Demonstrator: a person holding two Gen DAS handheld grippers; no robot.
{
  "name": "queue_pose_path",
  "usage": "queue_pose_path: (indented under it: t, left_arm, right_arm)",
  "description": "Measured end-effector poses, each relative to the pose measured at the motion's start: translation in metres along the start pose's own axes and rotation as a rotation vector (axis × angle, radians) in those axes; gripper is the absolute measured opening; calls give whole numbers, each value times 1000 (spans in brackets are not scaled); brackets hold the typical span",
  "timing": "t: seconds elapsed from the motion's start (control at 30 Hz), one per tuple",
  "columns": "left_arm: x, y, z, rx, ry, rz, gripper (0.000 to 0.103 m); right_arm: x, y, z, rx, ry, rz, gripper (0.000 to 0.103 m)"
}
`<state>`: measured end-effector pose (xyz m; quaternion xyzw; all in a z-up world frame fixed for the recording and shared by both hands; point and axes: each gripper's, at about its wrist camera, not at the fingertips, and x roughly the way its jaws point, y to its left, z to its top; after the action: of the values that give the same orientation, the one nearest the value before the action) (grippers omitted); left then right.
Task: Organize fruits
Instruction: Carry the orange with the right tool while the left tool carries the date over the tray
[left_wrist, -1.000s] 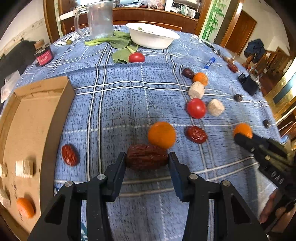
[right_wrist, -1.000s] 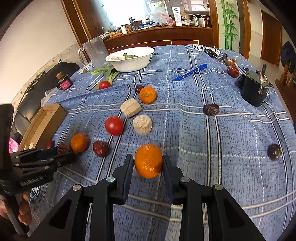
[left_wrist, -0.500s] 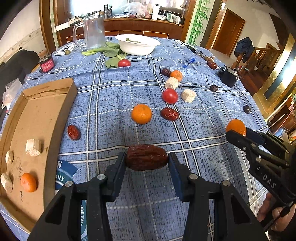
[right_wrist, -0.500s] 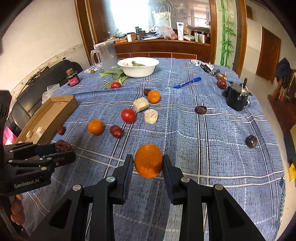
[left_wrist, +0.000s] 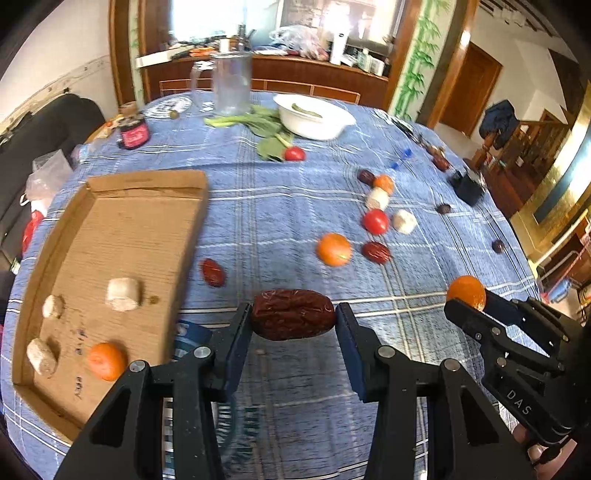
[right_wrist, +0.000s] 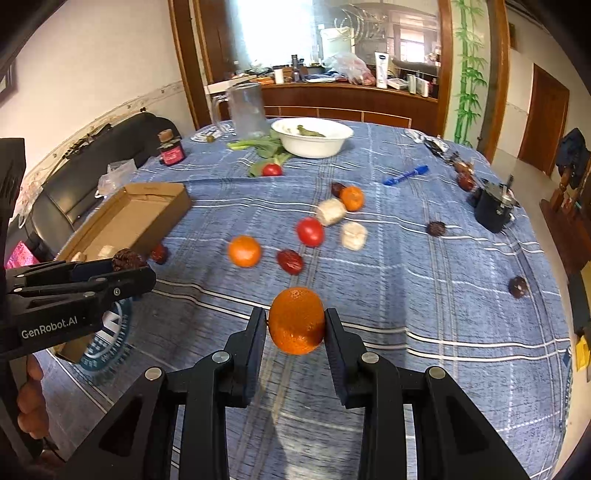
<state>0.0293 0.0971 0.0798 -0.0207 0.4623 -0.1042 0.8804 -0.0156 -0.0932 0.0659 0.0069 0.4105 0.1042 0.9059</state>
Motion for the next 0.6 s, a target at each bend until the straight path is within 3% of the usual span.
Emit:
queue_pose_path:
  t: [0.6]
  left_arm:
    - [-22,147,7,-172,-40,152,45]
  right_arm:
    - [47,113,55,-97,10,146,35]
